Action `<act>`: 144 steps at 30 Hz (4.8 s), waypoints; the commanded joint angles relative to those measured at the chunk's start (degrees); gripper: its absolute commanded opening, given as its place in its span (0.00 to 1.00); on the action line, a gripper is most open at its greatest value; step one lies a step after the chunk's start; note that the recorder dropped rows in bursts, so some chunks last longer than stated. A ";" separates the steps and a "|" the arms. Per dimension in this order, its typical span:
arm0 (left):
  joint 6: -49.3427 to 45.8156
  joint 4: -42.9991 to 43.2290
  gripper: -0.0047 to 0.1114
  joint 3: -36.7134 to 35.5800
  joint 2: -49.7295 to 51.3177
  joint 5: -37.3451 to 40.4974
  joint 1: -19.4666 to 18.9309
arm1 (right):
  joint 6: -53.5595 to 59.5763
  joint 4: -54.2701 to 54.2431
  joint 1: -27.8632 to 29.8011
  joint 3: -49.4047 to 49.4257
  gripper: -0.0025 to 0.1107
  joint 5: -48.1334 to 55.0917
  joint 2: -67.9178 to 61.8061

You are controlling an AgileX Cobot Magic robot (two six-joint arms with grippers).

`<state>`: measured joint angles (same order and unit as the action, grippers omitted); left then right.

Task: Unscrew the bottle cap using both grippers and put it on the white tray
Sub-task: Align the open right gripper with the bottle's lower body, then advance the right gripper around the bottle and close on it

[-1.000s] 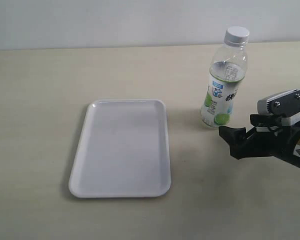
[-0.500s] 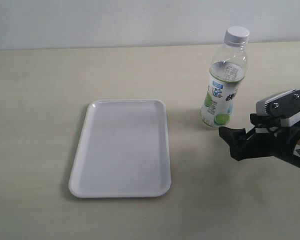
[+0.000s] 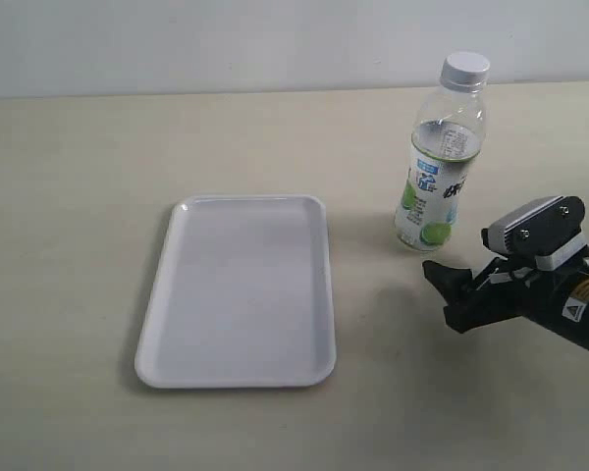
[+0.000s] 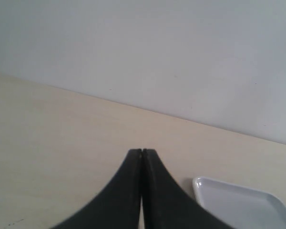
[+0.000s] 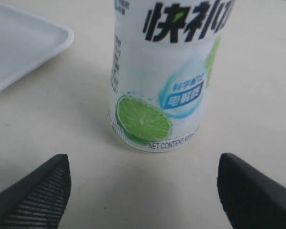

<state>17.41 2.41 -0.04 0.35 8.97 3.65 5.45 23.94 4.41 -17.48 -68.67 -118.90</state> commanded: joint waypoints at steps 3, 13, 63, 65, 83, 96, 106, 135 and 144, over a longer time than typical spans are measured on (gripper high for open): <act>-0.32 -0.11 0.06 0.04 -0.35 -0.26 0.35 | 0.69 1.33 0.29 -3.09 0.73 -1.29 -2.59; -0.32 -0.11 0.06 0.04 -0.35 -0.26 0.35 | 0.53 1.72 0.29 -4.23 0.73 -1.29 -2.96; -0.32 -0.11 0.06 0.04 -0.35 -0.26 0.35 | -3.67 2.64 0.29 -4.23 0.73 -1.29 -2.96; -0.32 -0.11 0.06 0.04 -0.35 -0.26 0.35 | -2.21 3.34 0.29 -4.57 0.73 -1.29 -2.96; -0.46 -0.11 0.06 0.04 -0.35 -0.26 0.35 | -7.24 6.47 0.29 -8.96 0.73 -1.29 -2.96; -0.46 -0.11 0.06 0.04 -0.35 -0.26 0.35 | -7.32 6.43 0.29 -9.76 0.73 -1.29 -2.96; -0.46 -0.11 0.06 0.04 -0.35 -0.26 0.35 | -7.32 6.57 0.29 -10.47 0.73 -1.29 -2.96; -0.56 -0.11 0.06 0.04 -0.35 -0.26 0.35 | -7.08 7.77 0.29 -12.27 0.73 -1.29 -5.89; -0.68 -0.11 0.06 0.04 -0.35 -0.26 0.35 | -7.08 6.36 0.29 -14.43 0.79 -1.29 -5.89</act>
<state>16.97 2.41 -0.04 0.35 8.97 3.65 -1.82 30.96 4.41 -31.65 -69.43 -124.84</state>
